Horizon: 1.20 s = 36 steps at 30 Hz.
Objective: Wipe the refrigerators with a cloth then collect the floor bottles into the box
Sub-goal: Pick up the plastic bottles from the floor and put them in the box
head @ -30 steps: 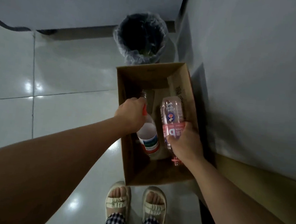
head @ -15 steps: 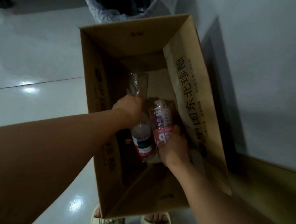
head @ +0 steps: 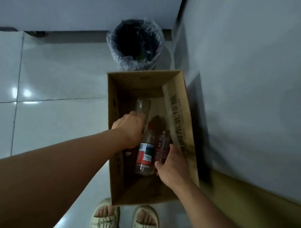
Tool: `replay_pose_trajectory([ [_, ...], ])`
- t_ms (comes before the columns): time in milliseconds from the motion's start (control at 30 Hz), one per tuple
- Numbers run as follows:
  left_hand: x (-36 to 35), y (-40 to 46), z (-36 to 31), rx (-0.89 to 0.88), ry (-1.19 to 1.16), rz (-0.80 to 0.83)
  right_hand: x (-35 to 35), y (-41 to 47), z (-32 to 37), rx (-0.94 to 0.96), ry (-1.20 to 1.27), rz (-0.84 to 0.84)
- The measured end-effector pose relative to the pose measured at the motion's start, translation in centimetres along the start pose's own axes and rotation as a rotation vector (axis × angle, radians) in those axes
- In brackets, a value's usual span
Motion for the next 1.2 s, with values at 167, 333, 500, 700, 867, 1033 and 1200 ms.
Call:
replay_pose_trajectory([
  [167,6.8,-6.7,-0.6,-0.01,0.072,-0.043,5.0,-6.9,5.0,0.095,-0.196,0.019],
  [333,14.5,-14.7,-0.6,0.007,0.134,-0.12,9.9,-14.6,10.5,0.196,-0.335,-0.028],
  [500,21.4,-23.7,-0.9,0.046,0.177,-0.204,14.6,-22.6,16.0,0.288,-0.359,-0.074],
  [700,27.0,-34.7,-1.5,0.115,0.144,-0.289,18.6,-32.0,20.7,0.433,-0.485,-0.114],
  [867,29.1,-42.2,-1.0,0.172,0.127,-0.347,19.7,-37.9,23.9,0.524,-0.592,-0.113],
  [1033,30.1,-48.3,1.0,0.245,0.098,-0.401,19.6,-42.4,28.0,0.587,-0.674,-0.088],
  [1200,31.5,-54.0,4.6,0.312,0.062,-0.445,18.2,-47.0,32.8,0.68,-0.761,-0.11],
])
Point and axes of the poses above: each hand's wrist, its own y-axis towards the middle knuckle, its own x-axis out of the back of the hand, z = x × y, the point moved 1 cm from there along y, towards the middle knuckle, and after that the axes turned 5 degrees about z, right-handed, at the moved point
